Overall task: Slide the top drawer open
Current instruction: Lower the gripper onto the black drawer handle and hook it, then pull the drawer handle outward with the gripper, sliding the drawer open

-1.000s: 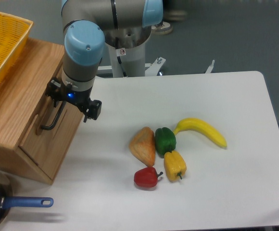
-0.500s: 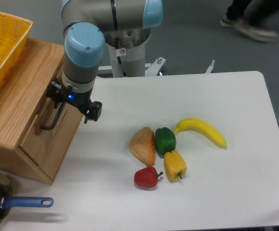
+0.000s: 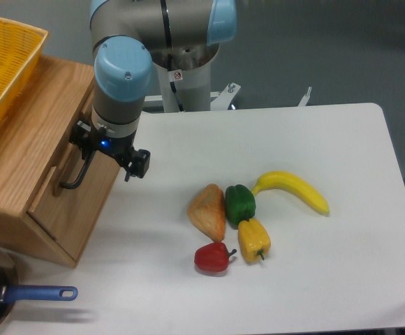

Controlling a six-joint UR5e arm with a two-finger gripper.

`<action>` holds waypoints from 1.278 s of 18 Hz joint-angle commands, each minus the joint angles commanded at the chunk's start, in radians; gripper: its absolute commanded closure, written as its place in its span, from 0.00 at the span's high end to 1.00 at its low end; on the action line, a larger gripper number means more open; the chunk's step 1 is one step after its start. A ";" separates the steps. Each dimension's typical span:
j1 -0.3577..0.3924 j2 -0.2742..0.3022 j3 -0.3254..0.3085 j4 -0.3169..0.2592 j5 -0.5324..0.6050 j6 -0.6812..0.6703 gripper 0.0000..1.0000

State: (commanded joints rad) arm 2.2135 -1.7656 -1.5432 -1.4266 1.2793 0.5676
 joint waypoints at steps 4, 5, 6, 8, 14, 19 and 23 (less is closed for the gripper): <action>0.006 -0.003 0.005 0.000 0.025 0.002 1.00; 0.008 -0.003 0.006 0.000 0.025 0.002 1.00; 0.008 -0.003 0.006 0.000 0.025 0.006 1.00; 0.015 -0.005 0.005 -0.002 0.025 0.026 1.00; 0.046 -0.005 0.006 -0.002 0.026 0.063 1.00; 0.078 -0.005 0.006 0.000 0.028 0.072 1.00; 0.101 -0.005 0.008 -0.003 0.028 0.121 1.00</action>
State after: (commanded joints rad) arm 2.3147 -1.7702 -1.5355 -1.4297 1.3069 0.6887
